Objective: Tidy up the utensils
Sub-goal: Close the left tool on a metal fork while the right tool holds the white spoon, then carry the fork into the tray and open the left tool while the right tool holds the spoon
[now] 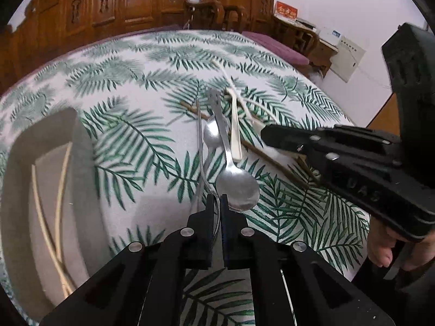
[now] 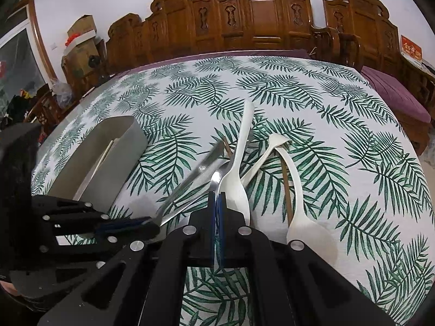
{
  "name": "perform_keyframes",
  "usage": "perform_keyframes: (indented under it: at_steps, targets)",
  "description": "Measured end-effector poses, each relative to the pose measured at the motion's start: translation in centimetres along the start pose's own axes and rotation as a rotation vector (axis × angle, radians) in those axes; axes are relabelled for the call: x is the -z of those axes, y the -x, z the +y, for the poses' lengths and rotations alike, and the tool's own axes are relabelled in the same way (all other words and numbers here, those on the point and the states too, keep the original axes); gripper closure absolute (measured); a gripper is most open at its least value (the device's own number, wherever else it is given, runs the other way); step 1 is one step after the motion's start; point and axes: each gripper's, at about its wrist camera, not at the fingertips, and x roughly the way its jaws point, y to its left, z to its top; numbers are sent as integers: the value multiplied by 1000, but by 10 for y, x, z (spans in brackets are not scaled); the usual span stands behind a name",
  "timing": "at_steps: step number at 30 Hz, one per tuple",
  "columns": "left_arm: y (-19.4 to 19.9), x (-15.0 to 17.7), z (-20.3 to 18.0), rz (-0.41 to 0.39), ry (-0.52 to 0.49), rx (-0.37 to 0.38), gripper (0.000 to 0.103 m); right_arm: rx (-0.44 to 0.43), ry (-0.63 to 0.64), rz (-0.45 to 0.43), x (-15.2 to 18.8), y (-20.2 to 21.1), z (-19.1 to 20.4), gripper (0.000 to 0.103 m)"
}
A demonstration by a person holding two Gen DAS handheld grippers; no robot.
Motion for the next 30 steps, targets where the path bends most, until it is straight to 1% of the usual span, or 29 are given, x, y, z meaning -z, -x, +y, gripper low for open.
perform_keyframes:
  at_steps: [9,20,25,30]
  targets:
    - [38,-2,11,-72,11,-8,100,-18,23,-15,-3,4,16,100]
    - [93,6,45,-156,51,-35,100,-54,82,-1,-4,-4,47,100]
    - [106,11,63,-169,80,-58,100,-62,97,3,-5,-8,56,100]
    - [104,14,81,-152,117,-82,100,-68,108,7,-5,-11,61,100]
